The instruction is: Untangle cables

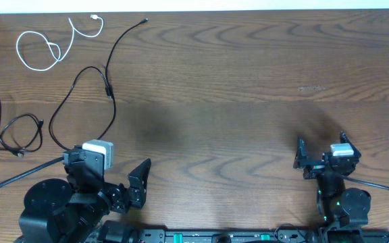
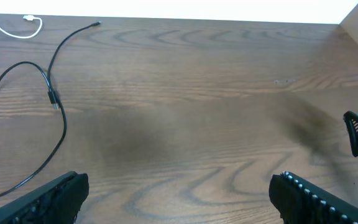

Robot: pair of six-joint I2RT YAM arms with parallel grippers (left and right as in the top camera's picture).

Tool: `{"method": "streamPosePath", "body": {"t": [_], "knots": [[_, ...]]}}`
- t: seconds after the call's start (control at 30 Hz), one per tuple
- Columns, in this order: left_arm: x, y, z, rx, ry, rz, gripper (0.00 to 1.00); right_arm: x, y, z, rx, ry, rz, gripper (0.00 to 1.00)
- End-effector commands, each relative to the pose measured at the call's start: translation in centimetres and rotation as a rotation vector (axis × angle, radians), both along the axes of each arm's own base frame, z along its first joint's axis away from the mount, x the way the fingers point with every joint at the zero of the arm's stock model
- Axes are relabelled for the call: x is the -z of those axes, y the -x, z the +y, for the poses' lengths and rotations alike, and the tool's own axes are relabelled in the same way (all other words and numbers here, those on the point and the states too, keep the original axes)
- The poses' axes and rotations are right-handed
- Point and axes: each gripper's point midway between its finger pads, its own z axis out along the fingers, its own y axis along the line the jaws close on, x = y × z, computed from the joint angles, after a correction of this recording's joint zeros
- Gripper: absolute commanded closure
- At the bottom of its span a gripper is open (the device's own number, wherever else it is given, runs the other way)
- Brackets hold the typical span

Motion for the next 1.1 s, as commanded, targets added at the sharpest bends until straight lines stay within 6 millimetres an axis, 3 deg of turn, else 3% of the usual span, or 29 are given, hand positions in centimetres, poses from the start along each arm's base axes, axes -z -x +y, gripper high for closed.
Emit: {"method": "streamPosePath", "body": {"t": [0.0, 1.07], "knots": [[-0.33, 0.01, 0.08, -0.006, 0.003, -0.009, 0.02, 0.66, -0.06, -0.41, 0.017, 0.006, 0.026, 0.01], [-0.33, 0.02, 0.08, -0.006, 0.003, -0.009, 0.02, 0.09, 0.03, -0.18, 0.018, -0.026, 0.003, 0.01]]}}
